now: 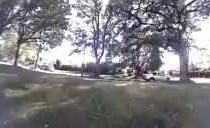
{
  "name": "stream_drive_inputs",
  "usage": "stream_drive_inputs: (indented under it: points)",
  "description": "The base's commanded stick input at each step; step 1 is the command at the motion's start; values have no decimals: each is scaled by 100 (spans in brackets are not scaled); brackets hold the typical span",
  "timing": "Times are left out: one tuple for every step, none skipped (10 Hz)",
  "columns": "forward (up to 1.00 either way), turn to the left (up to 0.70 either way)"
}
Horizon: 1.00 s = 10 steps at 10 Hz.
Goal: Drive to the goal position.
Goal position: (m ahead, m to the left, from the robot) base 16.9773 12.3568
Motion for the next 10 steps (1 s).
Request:
stream_drive_inputs:
  points:
    - [100, 0]
    - [100, 0]
    - [100, 0]
    - [100, 0]
    - [100, 0]
    - [100, 0]
    - [100, 0]
    - [100, 0]
    - [100, 0]
    - [100, 0]
